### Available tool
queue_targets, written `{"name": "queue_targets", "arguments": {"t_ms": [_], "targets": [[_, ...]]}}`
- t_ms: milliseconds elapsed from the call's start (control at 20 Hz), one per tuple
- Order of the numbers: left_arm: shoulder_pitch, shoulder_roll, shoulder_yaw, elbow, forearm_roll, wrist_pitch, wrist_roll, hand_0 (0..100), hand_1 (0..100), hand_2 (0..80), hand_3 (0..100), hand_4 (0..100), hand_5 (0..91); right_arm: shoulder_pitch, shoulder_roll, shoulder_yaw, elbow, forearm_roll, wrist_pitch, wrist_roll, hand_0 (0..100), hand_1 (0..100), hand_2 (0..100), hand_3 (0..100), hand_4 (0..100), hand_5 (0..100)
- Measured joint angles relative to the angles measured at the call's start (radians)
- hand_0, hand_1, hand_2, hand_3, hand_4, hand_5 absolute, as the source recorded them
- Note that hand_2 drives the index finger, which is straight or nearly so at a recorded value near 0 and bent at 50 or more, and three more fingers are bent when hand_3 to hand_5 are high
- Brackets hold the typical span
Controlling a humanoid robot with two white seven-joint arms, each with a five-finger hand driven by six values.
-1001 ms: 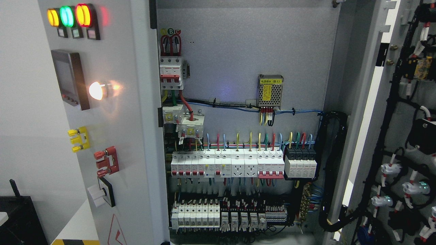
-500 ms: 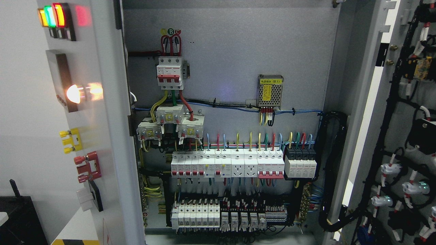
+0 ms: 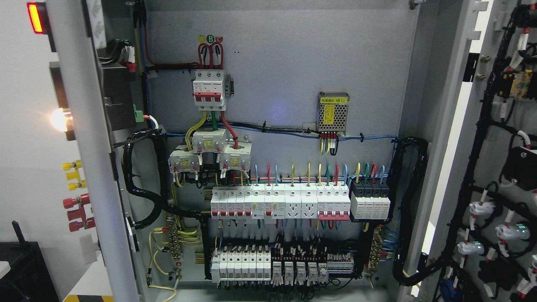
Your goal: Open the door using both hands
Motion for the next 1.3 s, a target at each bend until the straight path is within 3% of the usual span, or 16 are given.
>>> {"name": "queue_targets", "arguments": {"t_ms": [400,1001,1301], "targets": [[0.0,0.0,0.0,0.0,0.0,0.0,0.0,12,39,0.0,0,0,0.0,-0.016,0.016,0.029,0.007,0.001,0.043,0.003,12,39,0,0,0,0],[0.0,0.0,-0.003,0.0,0.0,0.0,0.0,12,39,0.0,0,0,0.0,-0.057,0.066,0.064,0.037,0.005,0.05,-0.006,12,39,0,0,0,0],[0.0,0.0,-0.003,0.0,-0.022,0.003,0.0,12,39,0.0,0,0,0.0,-0.051,0.065,0.056,0.051,0.01,0.044,-0.01,12,39,0,0,0,0]]}}
